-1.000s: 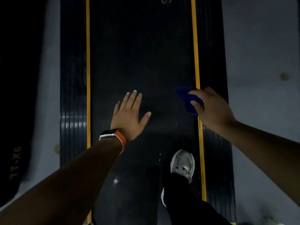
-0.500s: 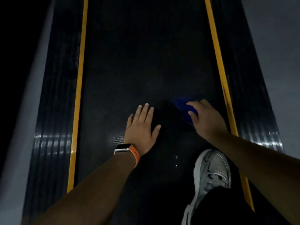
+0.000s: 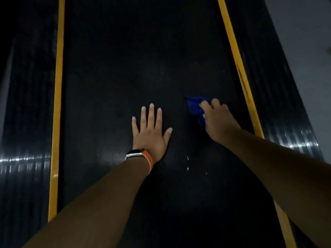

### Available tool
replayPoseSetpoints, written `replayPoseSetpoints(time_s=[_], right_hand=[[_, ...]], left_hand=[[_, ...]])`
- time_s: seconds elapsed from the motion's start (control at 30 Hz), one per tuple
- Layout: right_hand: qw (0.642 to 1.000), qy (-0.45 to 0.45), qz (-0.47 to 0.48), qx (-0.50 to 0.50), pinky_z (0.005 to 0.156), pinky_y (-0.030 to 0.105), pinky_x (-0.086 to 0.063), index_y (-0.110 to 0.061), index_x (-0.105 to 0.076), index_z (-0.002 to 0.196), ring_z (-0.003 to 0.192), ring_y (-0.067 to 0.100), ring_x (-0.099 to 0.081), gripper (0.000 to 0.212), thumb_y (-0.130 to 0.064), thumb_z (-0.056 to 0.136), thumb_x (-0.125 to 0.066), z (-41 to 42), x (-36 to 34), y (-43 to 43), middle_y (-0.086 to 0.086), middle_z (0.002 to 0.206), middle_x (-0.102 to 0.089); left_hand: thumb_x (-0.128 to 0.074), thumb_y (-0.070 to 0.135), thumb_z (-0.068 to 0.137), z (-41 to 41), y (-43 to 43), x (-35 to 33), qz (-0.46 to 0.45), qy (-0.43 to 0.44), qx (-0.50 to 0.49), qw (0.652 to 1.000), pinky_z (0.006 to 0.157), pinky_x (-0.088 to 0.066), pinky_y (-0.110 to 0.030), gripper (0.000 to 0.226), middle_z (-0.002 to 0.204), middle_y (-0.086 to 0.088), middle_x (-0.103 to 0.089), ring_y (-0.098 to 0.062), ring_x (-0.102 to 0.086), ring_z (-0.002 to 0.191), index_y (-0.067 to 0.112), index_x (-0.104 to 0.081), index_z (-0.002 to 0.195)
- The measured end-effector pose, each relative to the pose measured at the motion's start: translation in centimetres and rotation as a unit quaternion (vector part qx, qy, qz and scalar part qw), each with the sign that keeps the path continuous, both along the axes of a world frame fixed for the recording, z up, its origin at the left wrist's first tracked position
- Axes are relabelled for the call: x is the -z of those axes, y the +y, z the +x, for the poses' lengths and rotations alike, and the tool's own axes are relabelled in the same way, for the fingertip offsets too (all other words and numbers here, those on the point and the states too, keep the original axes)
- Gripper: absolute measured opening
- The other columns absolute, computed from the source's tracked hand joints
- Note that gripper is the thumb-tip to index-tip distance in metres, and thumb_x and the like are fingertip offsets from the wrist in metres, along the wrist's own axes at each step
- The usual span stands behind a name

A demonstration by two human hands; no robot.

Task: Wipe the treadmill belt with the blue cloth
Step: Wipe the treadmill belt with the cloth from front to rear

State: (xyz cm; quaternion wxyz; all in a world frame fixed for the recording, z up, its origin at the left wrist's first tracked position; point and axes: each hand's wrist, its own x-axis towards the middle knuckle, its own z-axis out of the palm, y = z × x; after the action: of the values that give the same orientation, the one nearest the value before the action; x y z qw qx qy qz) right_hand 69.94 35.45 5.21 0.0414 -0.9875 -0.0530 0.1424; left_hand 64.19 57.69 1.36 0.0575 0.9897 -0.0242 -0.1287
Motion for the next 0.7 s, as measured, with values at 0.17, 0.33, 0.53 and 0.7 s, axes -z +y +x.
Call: replayPoseSetpoints(time_s=[0.17, 0.33, 0.53, 0.7], right_hand=[[1.000, -0.015, 0.014, -0.001, 0.080, 0.037, -0.051, -0.028, -0.030, 0.133, 0.102, 0.023, -0.048, 0.040, -0.022, 0.098, -0.048, 0.6, 0.5, -0.3, 0.007, 0.129, -0.036], [0.996, -0.085, 0.013, -0.024, 0.072, 0.033, -0.049, -0.026, -0.036, 0.128, 0.090, 0.018, -0.050, 0.028, -0.029, 0.101, -0.040, 0.7, 1.3, -0.6, 0.002, 0.116, -0.044], [0.977, -0.178, 0.044, -0.107, 0.069, 0.037, -0.051, -0.024, -0.043, 0.127, 0.089, 0.021, -0.051, 0.030, -0.038, 0.102, -0.037, 3.6, 2.2, 1.0, 0.003, 0.113, -0.048], [0.960, -0.170, 0.055, -0.215, 0.078, 0.039, -0.049, -0.023, -0.044, 0.127, 0.099, 0.025, -0.050, 0.030, -0.037, 0.100, -0.040, 4.4, 1.8, 3.4, 0.005, 0.121, -0.047]], left_hand=[[-0.009, 0.061, 0.105, 0.2, 0.0, 0.5, -0.002, -0.035, -0.004, 0.999, 0.127, -0.001, -0.059, 0.073, 0.173, -0.006, 0.004, -0.029, 0.008, 0.159, 0.019, -0.004, 0.165], [-0.023, 0.061, 0.105, 0.0, 0.2, 0.8, -0.035, -0.085, -0.025, 0.996, 0.128, -0.004, -0.054, 0.071, 0.173, -0.003, -0.012, -0.023, -0.001, 0.160, 0.021, -0.023, 0.163], [-0.029, 0.062, 0.104, 0.1, 0.0, 0.7, -0.043, -0.116, -0.038, 0.992, 0.129, -0.007, -0.052, 0.069, 0.171, 0.000, -0.020, -0.019, -0.007, 0.160, 0.023, -0.032, 0.161], [-0.023, 0.064, 0.102, 0.1, 0.0, 0.8, -0.031, -0.135, -0.039, 0.990, 0.129, -0.005, -0.049, 0.071, 0.171, 0.002, -0.018, -0.017, -0.007, 0.159, 0.025, -0.030, 0.162]])
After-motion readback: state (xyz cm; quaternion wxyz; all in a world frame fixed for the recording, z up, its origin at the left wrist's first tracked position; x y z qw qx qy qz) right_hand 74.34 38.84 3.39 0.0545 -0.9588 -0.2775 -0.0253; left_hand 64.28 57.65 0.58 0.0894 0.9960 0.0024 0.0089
